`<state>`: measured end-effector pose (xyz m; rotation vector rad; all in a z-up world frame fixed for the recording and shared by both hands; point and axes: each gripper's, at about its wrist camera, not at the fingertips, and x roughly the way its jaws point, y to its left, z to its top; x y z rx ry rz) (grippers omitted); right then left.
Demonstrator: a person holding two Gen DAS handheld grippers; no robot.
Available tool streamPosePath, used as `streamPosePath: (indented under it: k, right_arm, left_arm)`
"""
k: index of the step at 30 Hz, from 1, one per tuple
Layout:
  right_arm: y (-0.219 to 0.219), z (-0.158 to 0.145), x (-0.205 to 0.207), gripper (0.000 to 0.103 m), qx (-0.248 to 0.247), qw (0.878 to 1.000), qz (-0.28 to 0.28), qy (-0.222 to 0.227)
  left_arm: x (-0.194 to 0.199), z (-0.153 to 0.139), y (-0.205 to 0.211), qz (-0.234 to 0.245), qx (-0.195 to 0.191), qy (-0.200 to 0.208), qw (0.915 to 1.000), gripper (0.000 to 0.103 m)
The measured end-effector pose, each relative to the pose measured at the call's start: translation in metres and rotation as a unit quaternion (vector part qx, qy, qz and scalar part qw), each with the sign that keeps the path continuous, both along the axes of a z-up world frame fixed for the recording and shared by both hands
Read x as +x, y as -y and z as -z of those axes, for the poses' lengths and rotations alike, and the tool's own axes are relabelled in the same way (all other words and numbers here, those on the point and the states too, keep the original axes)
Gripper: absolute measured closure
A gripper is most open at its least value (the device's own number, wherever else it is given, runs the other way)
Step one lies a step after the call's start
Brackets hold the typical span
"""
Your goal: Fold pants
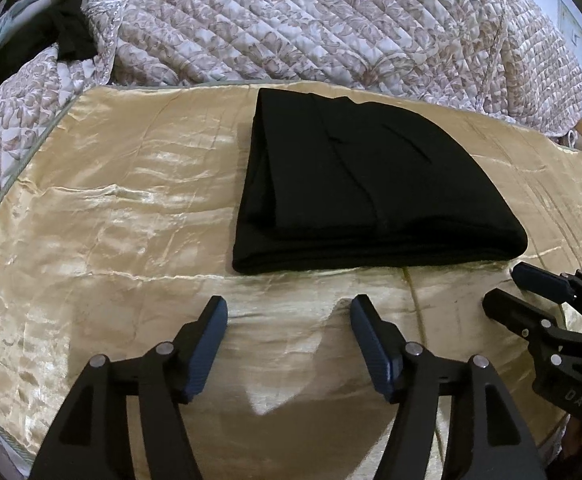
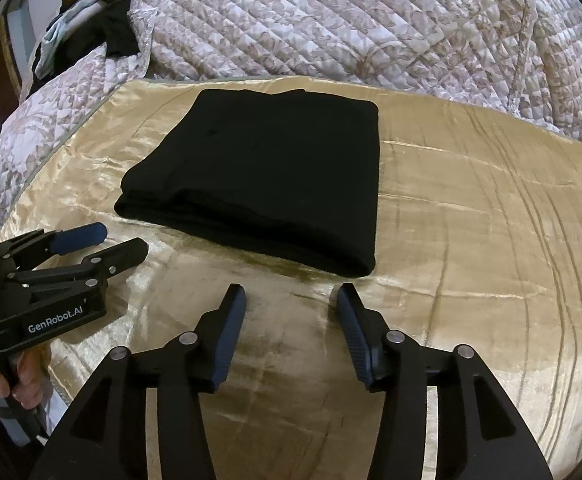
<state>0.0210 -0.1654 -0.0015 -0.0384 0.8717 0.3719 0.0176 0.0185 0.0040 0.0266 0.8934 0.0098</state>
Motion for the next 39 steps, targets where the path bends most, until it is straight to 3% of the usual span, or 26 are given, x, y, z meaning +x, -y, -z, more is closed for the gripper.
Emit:
streamPosePath:
  k: [6,39]
  right_arm:
    - [0.0002,0.0,0.0004,0.053,-0.001,1.0,-0.001,0.001]
    - [-0.0005,0.0002,-0.0002,0.052,-0.004,1.0,0.001,0.003]
  left_arm:
    - [-0.001,0.0005,-0.0009,0.003,0.001,-0.002,1.0,0.03]
    - [-0.0016,0.0027,-0.0021,0.004,0.005,-0.005,1.0,0.026]
